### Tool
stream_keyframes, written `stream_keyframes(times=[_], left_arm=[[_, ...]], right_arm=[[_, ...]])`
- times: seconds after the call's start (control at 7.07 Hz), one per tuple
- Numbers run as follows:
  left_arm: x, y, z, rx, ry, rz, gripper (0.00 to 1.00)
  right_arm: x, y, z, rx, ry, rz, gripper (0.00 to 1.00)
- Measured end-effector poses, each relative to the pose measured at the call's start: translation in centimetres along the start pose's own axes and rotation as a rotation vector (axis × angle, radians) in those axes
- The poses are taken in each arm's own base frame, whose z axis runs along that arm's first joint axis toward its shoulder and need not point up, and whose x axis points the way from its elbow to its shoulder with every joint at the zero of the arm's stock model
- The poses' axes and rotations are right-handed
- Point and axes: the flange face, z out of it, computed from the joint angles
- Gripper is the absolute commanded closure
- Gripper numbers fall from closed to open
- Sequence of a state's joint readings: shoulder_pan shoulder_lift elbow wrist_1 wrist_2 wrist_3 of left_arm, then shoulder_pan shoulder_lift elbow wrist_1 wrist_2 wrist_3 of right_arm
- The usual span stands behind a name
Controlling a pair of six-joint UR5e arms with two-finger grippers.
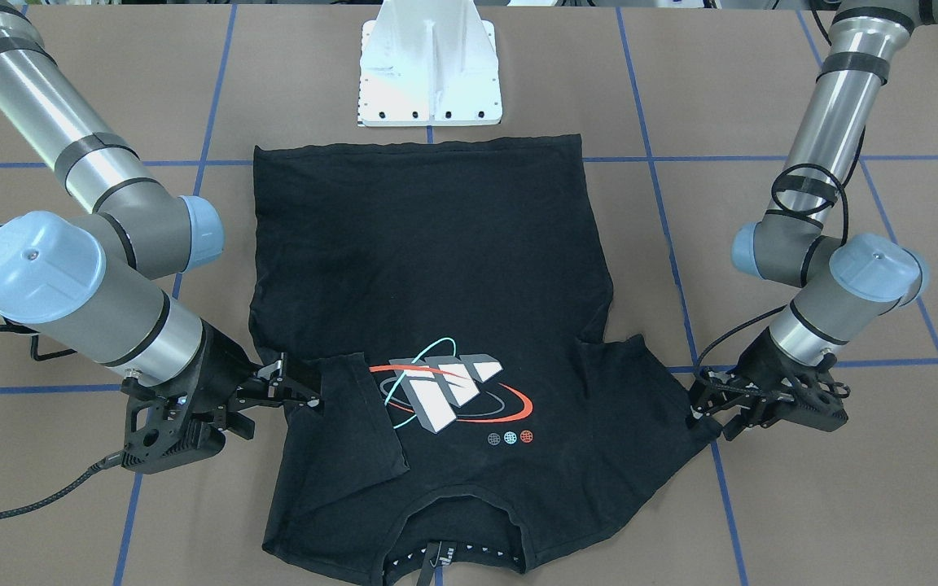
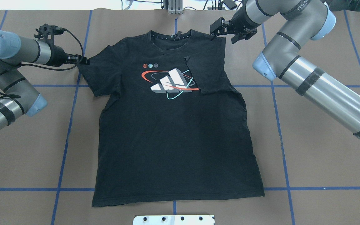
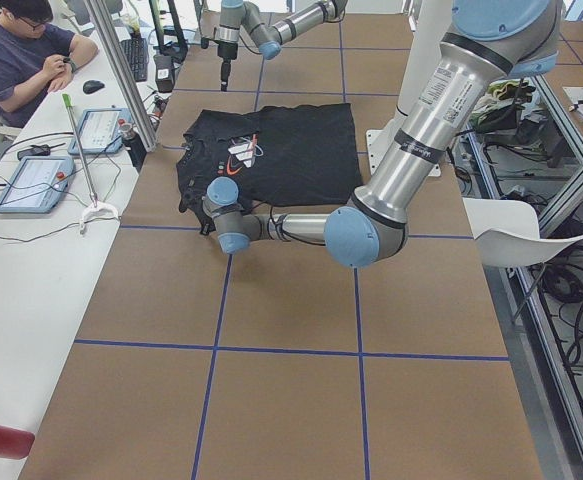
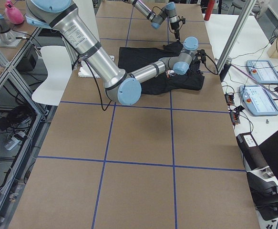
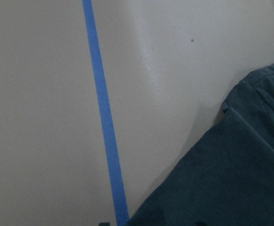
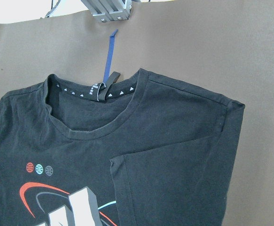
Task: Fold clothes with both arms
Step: 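Grasp the sleeve nearest the left gripper with the left gripper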
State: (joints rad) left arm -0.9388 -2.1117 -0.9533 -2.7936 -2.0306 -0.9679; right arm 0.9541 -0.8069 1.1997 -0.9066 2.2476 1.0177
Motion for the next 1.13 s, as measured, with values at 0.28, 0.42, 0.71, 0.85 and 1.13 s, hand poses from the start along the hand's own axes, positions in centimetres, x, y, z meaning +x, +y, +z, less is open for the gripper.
stream_keyframes(times=[0.28,0.42,0.71,0.85,1.13], left_arm=[[0.04,-0.03,0.00,0.001,0.000,0.000,0.33],[0.06,-0.04,-0.01,0.001,0.001,0.000,0.33],[-0.03,0.01,0.01,0.000,-0.001,-0.001,0.33],[-0.14,0.07,0.03,-0.001,-0.003,-0.002,0.33],[-0.25,0.13,0.05,-0.002,-0.005,-0.003,0.38]], right_arm=[[0.08,0.03,0.04,-0.002,0.000,0.000,0.00],[0.19,0.04,0.09,-0.002,0.002,0.002,0.00],[0.33,0.05,0.17,-0.003,0.004,0.003,0.00],[0.38,0.05,0.20,-0.003,0.005,0.004,0.00],[0.41,0.05,0.22,-0.003,0.005,0.004,0.00]])
